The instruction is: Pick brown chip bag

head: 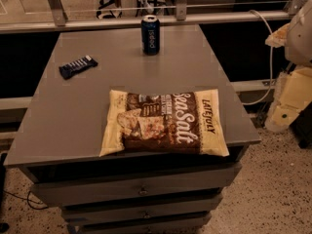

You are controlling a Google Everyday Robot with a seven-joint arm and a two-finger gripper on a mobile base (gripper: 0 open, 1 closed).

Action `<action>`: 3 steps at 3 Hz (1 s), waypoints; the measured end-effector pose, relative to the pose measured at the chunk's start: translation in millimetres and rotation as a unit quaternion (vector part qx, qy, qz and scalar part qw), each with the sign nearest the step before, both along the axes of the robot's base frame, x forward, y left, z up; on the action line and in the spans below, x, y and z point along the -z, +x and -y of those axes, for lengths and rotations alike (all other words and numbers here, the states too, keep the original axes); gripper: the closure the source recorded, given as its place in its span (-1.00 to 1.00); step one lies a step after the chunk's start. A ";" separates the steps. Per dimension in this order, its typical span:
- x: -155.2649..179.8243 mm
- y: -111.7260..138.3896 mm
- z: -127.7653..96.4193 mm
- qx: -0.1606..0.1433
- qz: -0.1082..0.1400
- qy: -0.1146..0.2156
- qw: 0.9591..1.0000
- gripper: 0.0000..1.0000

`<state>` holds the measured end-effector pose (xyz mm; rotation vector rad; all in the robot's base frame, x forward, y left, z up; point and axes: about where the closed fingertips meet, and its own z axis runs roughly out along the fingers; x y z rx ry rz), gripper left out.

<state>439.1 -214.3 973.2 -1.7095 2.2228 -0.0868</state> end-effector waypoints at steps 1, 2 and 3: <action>37.1 5.2 -28.1 -0.006 -0.024 0.054 0.998 -1.00; 86.0 8.7 -83.5 -0.028 -0.065 0.130 0.989 -1.00; 126.1 11.4 -129.7 -0.049 -0.086 0.187 0.978 -1.00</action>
Offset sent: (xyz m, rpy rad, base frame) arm 0.0125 0.1516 -0.1446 0.4575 0.2426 0.1131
